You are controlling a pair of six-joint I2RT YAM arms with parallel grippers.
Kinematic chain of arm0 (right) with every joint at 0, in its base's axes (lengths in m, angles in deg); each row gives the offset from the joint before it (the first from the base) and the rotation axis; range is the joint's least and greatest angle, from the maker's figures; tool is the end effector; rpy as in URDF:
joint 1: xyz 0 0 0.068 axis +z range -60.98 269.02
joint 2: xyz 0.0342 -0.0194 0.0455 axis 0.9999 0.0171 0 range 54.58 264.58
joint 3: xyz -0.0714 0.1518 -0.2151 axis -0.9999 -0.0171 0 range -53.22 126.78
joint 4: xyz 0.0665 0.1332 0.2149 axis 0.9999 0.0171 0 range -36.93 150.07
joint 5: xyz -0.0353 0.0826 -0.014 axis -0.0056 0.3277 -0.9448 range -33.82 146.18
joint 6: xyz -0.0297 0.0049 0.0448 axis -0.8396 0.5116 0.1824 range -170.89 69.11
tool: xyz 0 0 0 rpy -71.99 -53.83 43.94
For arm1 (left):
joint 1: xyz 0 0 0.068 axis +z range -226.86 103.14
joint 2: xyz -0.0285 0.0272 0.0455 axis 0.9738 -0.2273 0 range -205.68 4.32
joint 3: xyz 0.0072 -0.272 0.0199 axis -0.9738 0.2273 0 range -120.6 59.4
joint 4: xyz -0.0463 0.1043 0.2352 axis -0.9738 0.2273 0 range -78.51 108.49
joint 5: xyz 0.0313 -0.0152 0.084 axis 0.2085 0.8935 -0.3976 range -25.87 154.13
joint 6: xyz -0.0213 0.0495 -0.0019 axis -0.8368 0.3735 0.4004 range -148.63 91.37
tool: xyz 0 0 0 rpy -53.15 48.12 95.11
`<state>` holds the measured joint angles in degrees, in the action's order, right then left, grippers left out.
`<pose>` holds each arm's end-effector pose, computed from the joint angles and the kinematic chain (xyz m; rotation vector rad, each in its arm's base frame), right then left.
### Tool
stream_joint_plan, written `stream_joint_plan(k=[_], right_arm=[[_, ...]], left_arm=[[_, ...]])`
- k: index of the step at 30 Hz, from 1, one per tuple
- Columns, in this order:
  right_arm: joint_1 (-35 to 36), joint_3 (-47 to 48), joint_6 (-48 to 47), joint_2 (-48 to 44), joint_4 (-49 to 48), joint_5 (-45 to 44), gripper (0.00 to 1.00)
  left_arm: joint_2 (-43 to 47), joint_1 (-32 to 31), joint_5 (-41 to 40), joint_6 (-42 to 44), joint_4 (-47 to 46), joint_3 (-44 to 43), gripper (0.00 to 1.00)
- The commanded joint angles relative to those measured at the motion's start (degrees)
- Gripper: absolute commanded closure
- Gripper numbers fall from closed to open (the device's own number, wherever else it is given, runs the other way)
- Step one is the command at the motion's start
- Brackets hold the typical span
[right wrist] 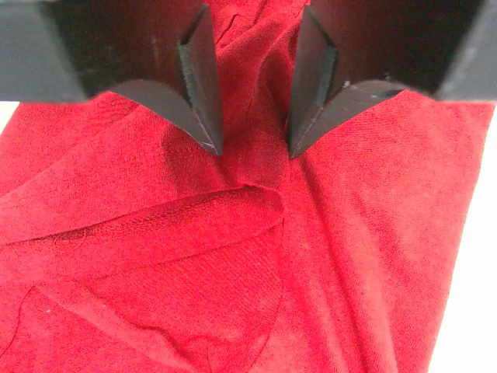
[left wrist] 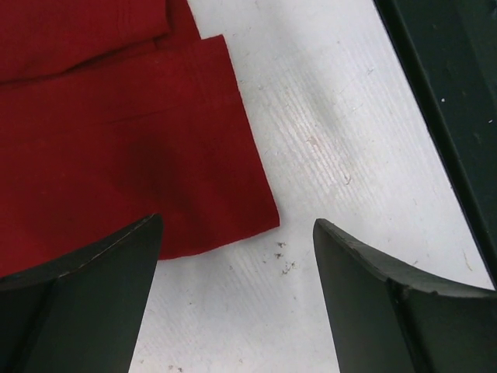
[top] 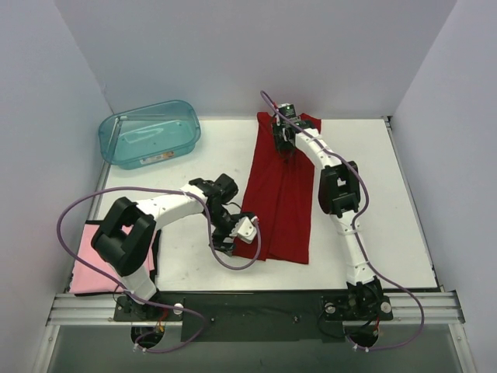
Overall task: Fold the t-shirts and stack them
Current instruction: Rotate the tshirt 90 degrees
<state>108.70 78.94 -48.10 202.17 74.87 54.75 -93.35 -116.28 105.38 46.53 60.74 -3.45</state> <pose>0.5485 0.1951 0.1813 -0.3135 2.2047 0.1879 0.2176 -0.2092 0.1843 2.2825 1.4040 -0.9172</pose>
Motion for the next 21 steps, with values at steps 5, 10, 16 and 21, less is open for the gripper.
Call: stream_joint_plan(k=[5, 10, 16, 21], right_arm=[[0.4, 2.0, -2.3, -2.1, -1.2, -3.0, 0.68], [0.2, 2.4, -2.3, -3.2, -2.7, -3.2, 0.71], [0.2, 1.8, -2.2, -3.1, -2.7, -2.1, 0.95], [-0.1, -2.6, -0.9, -6.9, -1.1, -4.4, 1.0]], left_arm=[[-1.2, -1.8, -5.0, 1.6, -3.7, 1.8, 0.16], [-2.1, -3.6, -6.9, 1.8, -4.7, 1.9, 0.26], [-2.5, -4.9, -7.4, 0.6, -6.1, 1.7, 0.5], [-2.7, -5.3, -8.0, 0.9, -5.7, 1.9, 0.76]])
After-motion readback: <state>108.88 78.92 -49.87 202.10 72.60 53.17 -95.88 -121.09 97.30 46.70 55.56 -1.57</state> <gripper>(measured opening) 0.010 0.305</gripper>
